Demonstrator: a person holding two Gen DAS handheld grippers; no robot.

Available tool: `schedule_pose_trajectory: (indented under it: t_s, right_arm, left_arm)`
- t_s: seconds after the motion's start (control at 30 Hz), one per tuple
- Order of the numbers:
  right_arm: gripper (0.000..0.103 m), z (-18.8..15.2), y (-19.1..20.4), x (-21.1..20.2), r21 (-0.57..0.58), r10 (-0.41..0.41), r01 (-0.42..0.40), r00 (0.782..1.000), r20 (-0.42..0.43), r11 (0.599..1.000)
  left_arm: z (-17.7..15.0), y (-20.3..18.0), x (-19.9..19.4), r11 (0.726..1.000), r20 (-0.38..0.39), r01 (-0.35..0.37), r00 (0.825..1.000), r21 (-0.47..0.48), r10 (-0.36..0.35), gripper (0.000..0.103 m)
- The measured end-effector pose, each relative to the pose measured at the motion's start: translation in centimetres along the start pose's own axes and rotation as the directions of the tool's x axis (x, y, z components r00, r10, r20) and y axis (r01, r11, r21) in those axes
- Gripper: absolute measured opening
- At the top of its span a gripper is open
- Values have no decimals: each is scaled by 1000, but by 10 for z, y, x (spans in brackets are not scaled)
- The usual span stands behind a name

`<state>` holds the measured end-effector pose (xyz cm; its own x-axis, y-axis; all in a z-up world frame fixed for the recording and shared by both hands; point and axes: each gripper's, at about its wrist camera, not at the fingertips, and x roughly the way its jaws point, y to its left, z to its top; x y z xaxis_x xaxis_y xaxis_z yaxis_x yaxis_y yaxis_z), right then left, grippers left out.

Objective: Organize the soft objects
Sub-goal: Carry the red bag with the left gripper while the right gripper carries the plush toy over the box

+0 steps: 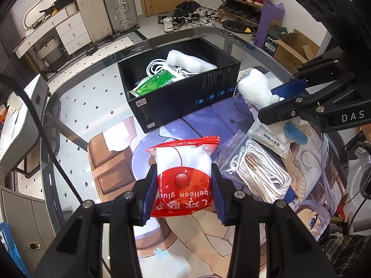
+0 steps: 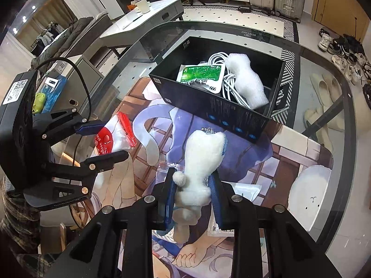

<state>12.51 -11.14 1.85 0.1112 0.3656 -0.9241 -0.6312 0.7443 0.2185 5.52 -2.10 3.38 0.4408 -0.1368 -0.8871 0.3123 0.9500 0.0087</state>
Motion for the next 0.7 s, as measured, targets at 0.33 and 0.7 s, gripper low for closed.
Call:
schedule_pose_trajectory:
  t_s: [0.33, 0.7]
  right_arm:
    - [27, 14, -8, -6, 3, 10, -11, 999, 32, 1000]
    - [27, 25, -19, -20, 12, 20, -20, 997, 73, 1000]
  left_arm:
    - [17, 4, -8, 999, 45, -33, 998, -2, 33, 41]
    - [32, 8, -10, 999, 69, -36, 997, 5, 35, 41]
